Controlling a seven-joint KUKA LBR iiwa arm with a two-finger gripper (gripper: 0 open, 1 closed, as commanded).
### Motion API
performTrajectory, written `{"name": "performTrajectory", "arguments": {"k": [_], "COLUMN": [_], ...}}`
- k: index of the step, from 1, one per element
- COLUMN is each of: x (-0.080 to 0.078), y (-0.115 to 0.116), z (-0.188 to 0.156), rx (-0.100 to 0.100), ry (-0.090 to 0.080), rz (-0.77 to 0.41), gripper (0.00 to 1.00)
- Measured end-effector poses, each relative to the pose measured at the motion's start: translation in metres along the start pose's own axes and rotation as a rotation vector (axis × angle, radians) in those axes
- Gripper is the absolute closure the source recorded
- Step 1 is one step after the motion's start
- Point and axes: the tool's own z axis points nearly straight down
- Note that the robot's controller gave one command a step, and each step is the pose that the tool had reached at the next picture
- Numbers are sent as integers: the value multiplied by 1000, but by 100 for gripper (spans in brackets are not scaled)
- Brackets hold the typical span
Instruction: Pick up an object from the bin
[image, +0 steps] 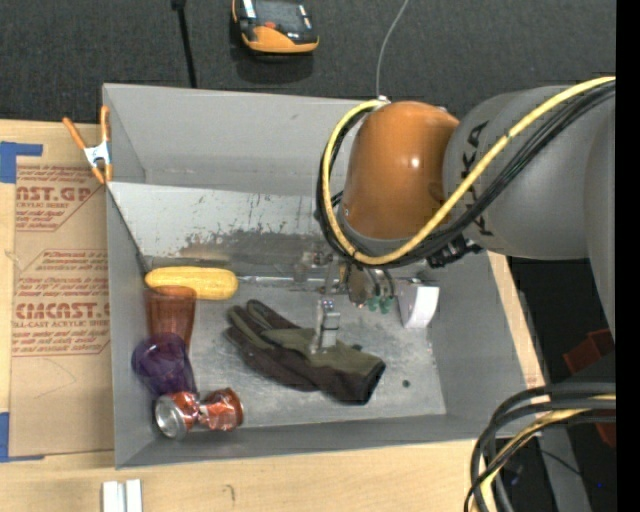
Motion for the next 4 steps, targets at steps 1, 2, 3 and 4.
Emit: {"name": "performTrajectory", "arguments": {"k": [1, 2, 3, 4], "x": [-1, 14, 36, 35], "y": [0, -6, -7, -12], "z": [-5, 44, 89, 116], "rx": [-1, -2, 2, -1], "ry": [-7, -14, -7, -11], "rz": [1, 34, -47, -9], "gripper": [0, 0, 0, 100]}}
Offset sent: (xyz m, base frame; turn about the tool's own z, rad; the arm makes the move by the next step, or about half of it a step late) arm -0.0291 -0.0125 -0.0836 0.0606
